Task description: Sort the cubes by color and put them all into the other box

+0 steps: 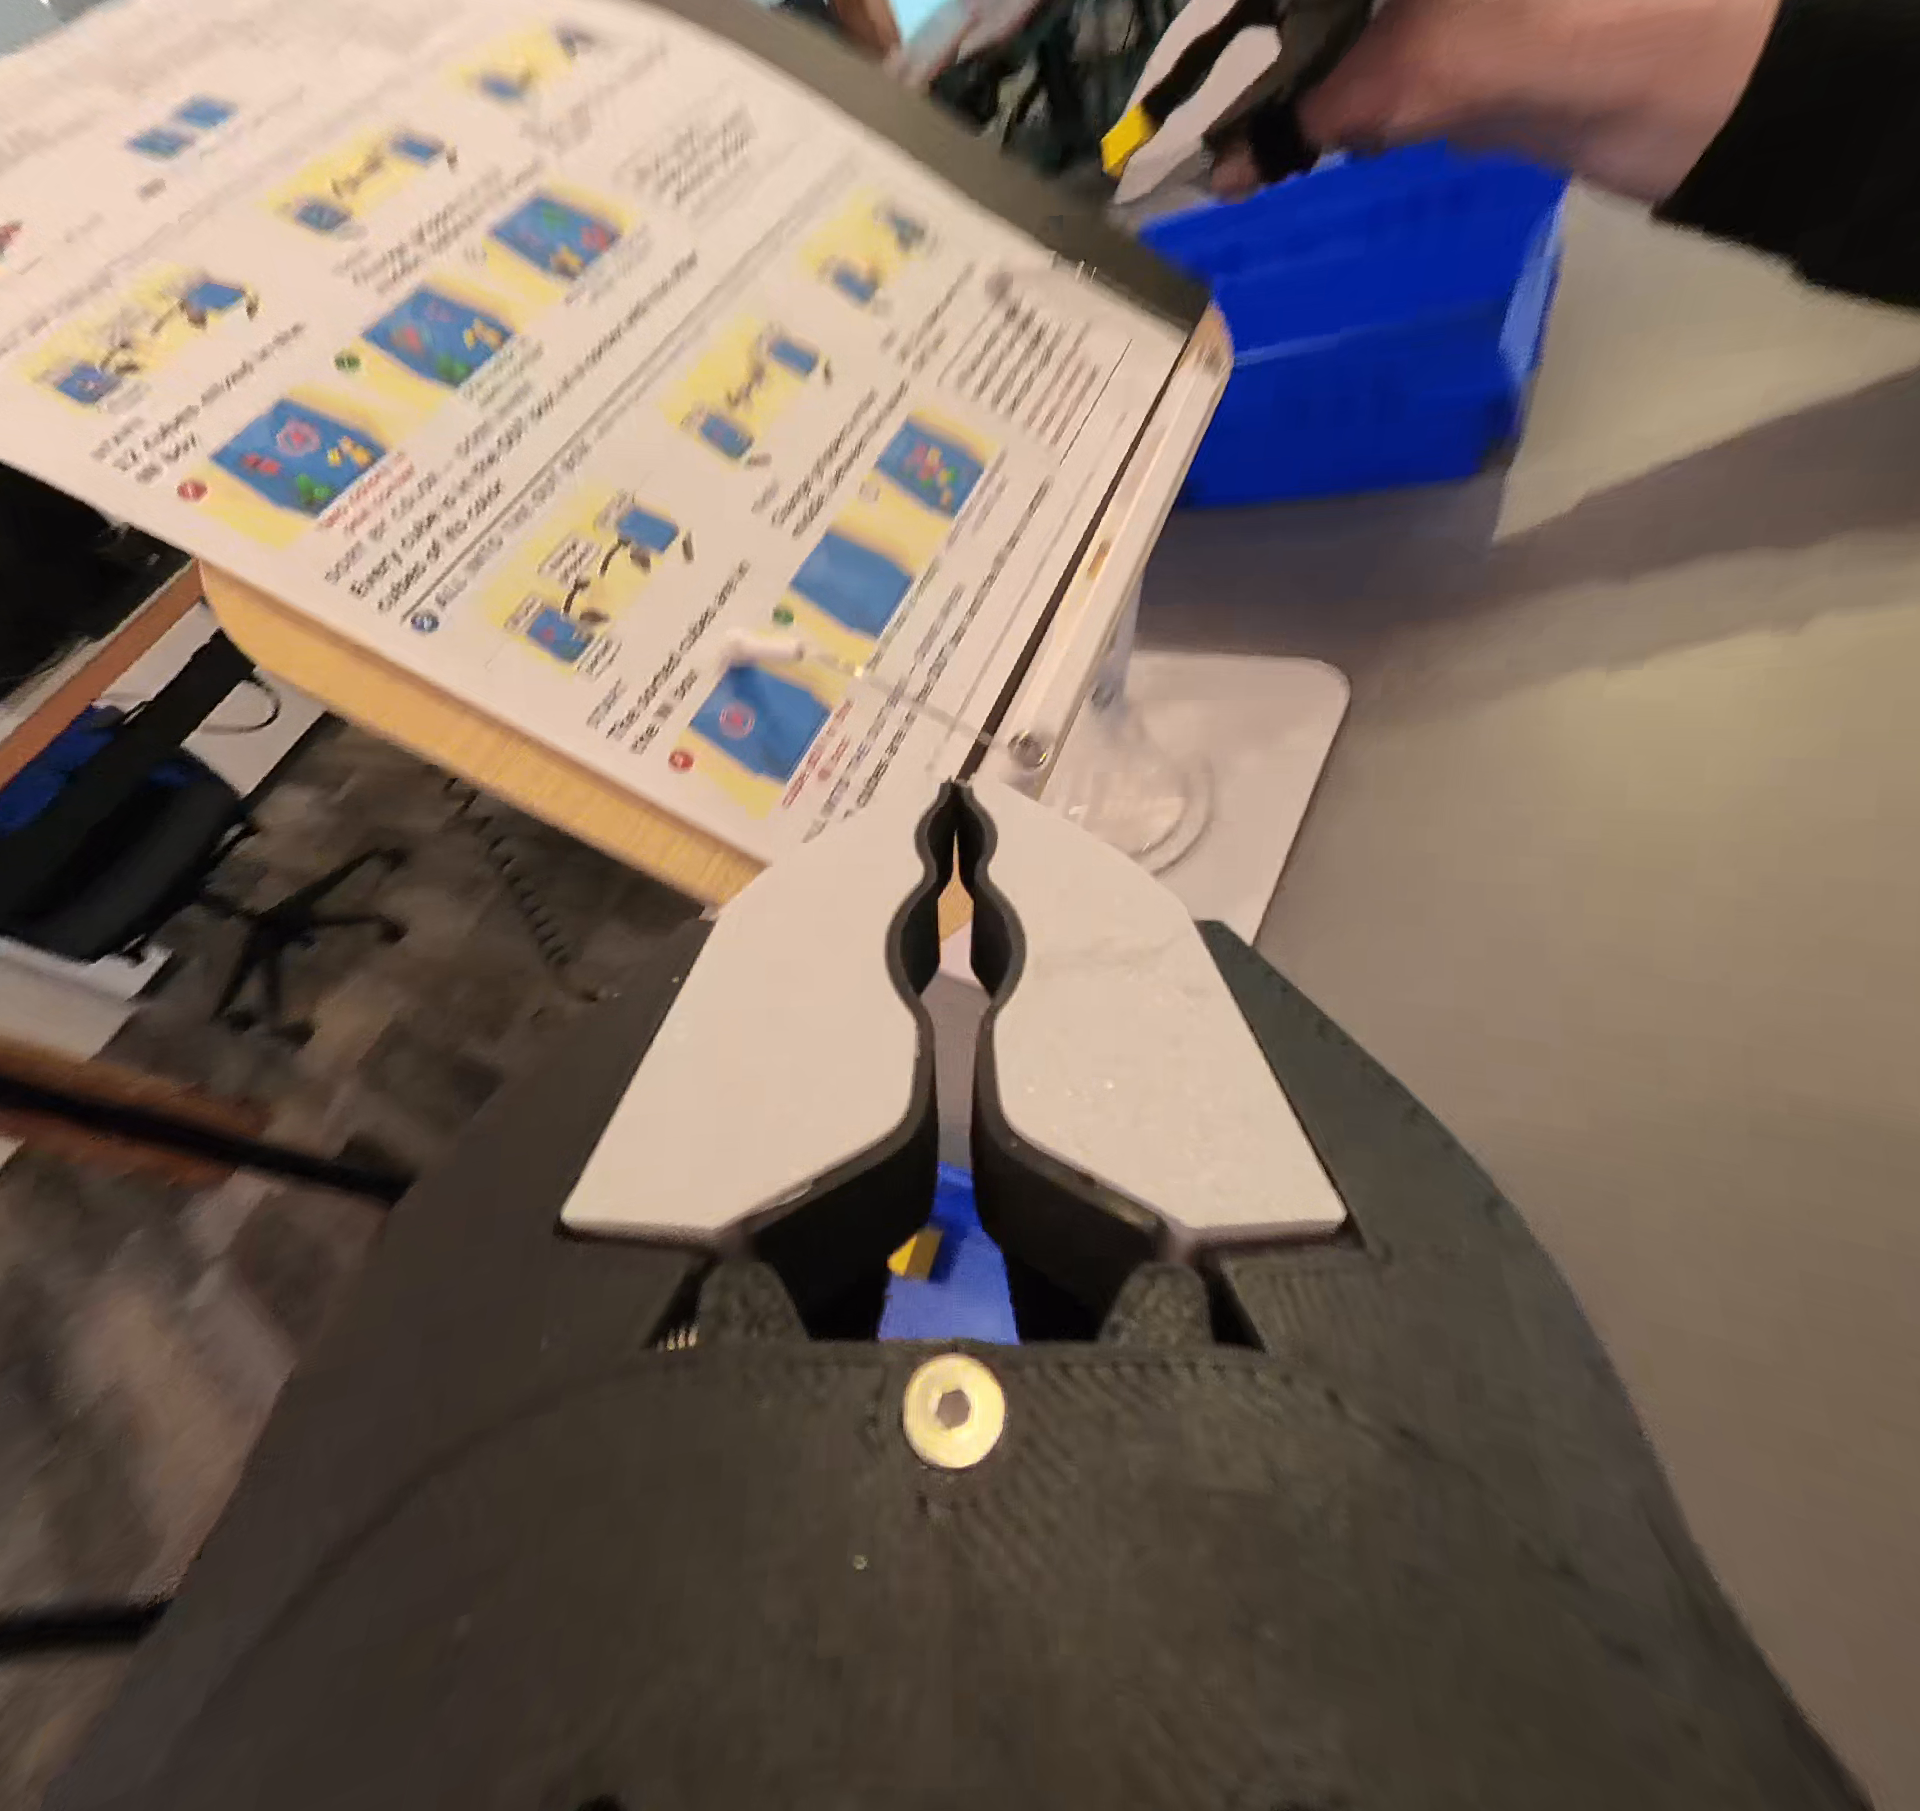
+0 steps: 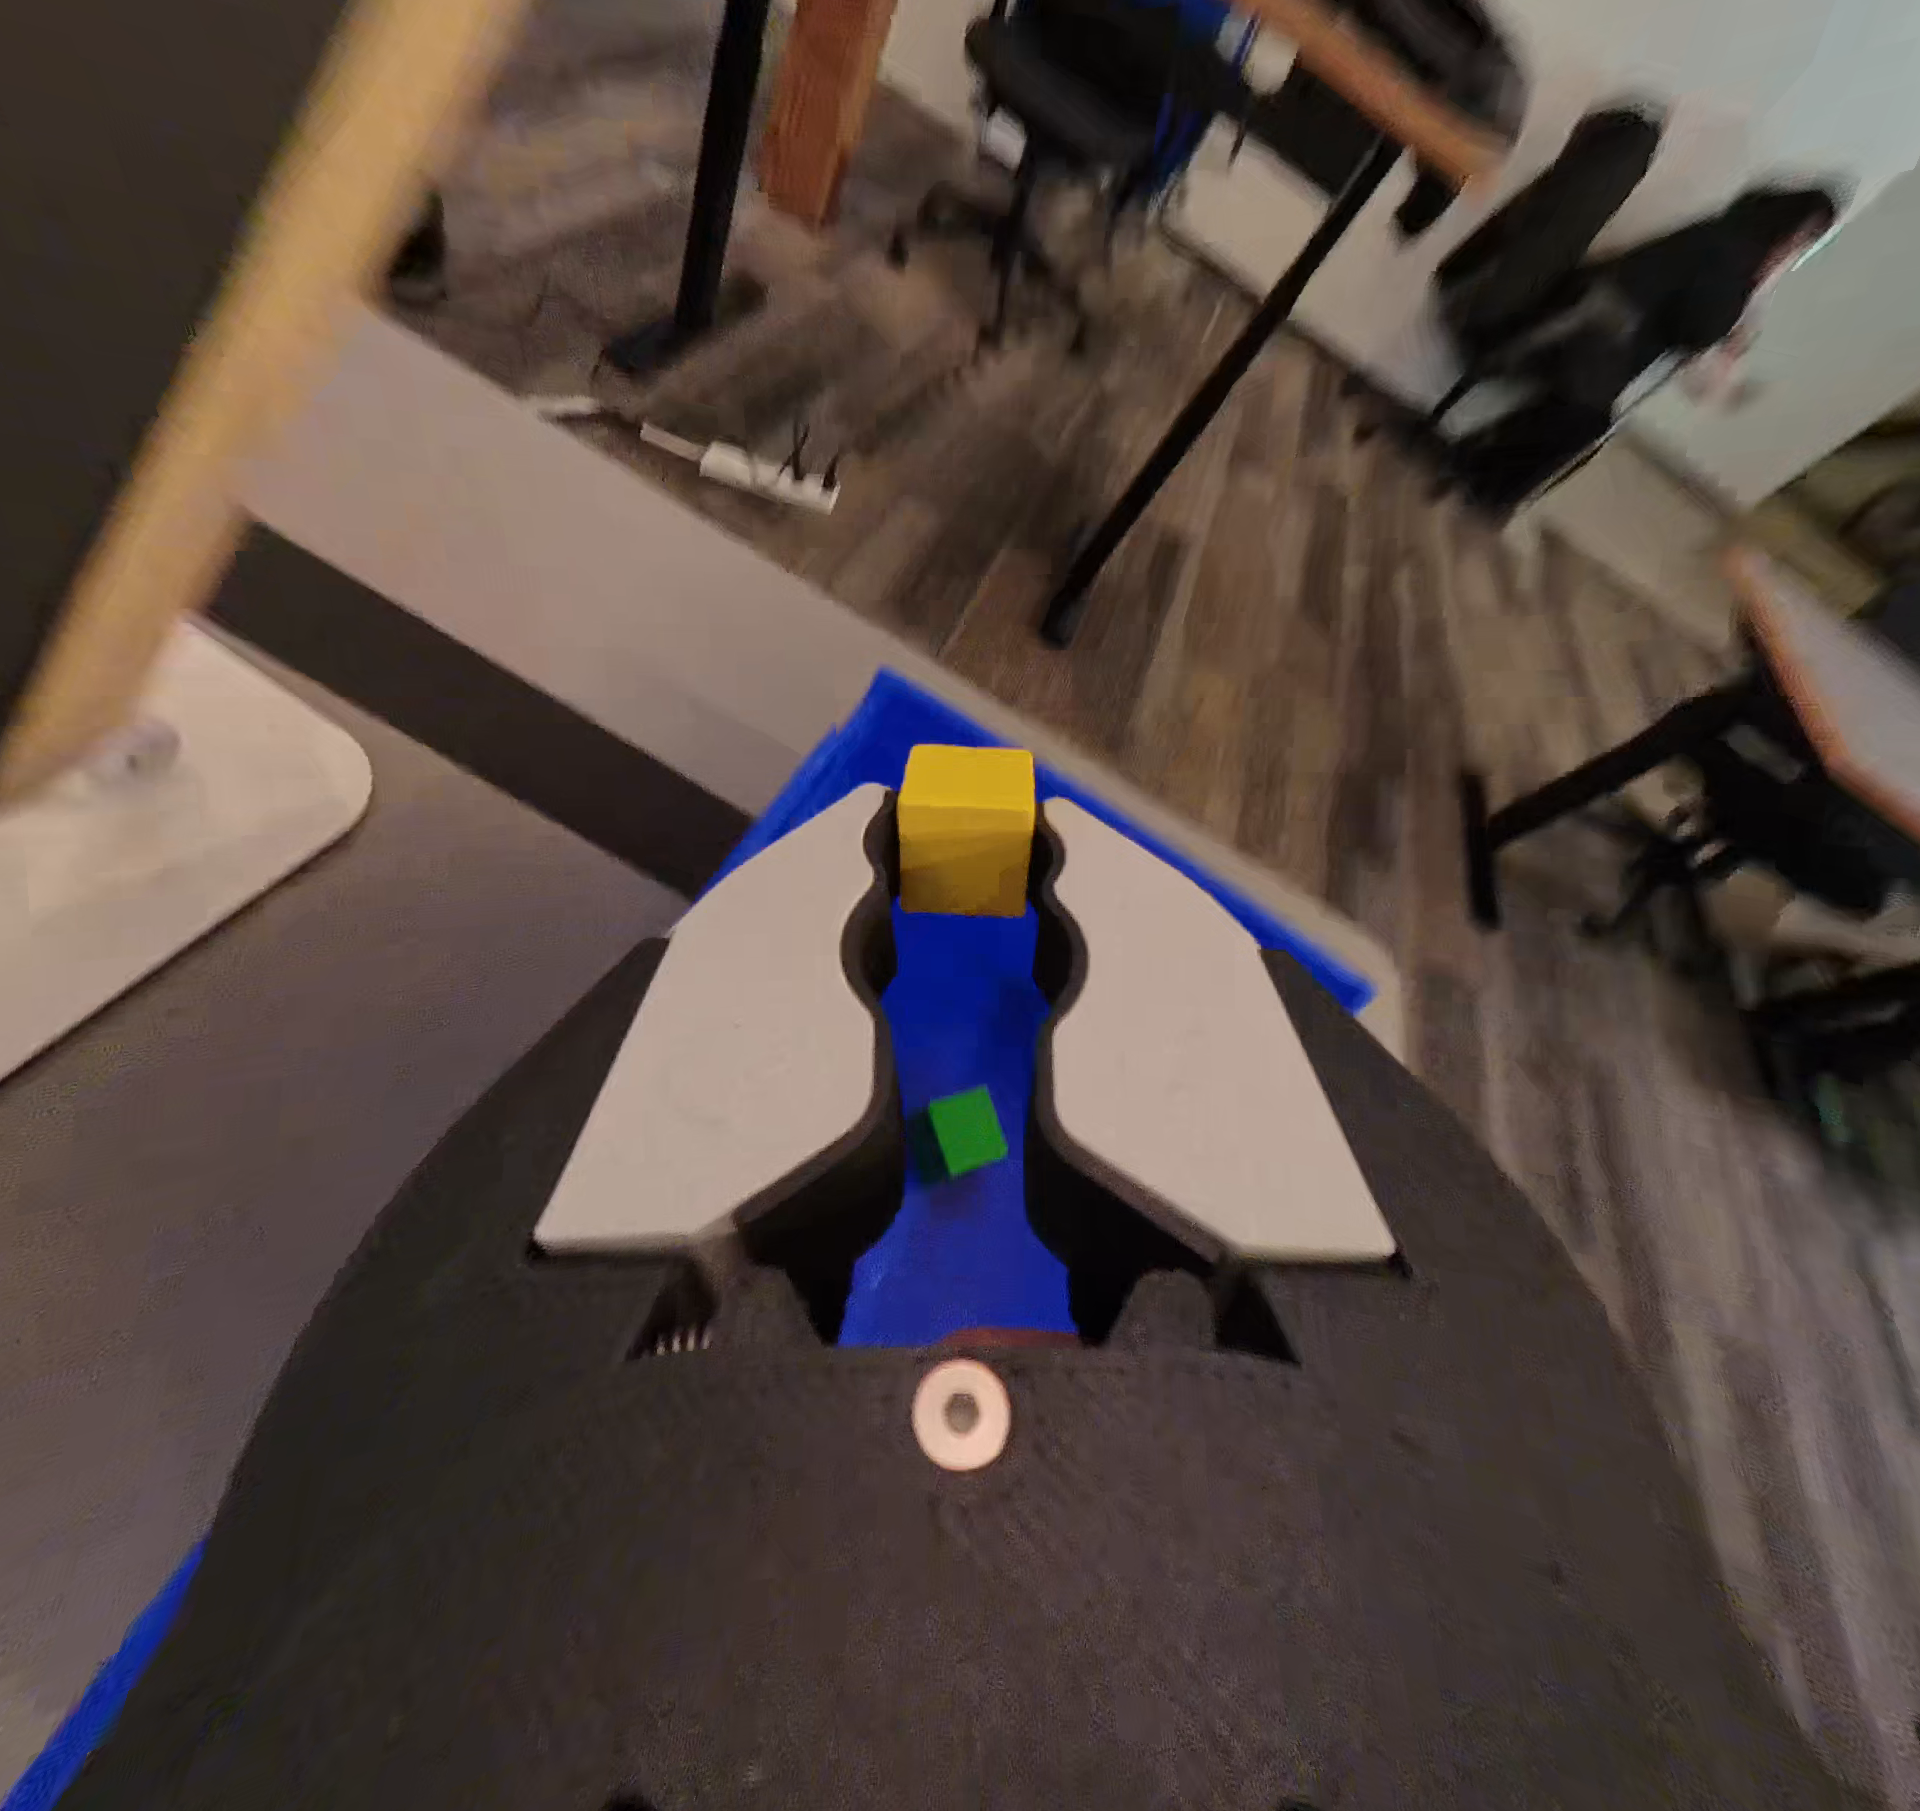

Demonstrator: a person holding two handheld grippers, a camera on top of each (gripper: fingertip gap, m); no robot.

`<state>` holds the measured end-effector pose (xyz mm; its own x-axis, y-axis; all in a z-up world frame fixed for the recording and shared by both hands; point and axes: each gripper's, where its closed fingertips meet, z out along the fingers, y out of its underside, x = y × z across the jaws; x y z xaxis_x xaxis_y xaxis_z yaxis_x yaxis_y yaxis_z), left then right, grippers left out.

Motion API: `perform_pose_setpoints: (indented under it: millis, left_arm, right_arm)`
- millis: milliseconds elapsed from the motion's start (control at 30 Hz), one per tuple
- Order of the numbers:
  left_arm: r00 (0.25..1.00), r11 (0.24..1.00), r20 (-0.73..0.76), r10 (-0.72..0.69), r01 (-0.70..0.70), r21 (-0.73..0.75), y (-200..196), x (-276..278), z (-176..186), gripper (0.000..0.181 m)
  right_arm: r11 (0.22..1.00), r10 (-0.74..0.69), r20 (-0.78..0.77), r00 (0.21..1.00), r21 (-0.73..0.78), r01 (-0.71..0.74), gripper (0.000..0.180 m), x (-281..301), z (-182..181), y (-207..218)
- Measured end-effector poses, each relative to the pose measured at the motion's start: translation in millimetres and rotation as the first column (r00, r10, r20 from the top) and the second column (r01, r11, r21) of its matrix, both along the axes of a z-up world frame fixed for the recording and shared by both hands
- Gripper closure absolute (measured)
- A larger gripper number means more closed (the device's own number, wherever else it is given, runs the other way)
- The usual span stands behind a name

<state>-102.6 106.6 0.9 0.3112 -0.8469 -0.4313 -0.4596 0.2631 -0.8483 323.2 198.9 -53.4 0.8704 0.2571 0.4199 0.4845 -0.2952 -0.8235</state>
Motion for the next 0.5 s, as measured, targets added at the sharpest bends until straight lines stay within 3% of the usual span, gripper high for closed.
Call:
perform_pose_setpoints:
  millis: [200, 500]
  left_arm:
    - [0.996, 0.998, -0.063, 0.056, -0.055, 0.004, 14.3, -4.5, -14.9, 0.181]
    - [0.988, 0.996, -0.123, 0.09, -0.09, 0.001, 23.1, -9.8, -27.8, 0.181]
  right_arm:
    - [0.949, -0.099, -0.048, 0.994, -0.305, 0.079, 0.157, 36.1, -70.7, 3.9]
    - [0.868, -0.171, 0.018, 0.985, -0.471, 0.159, 0.157, 57.2, -116.3, -0.5]
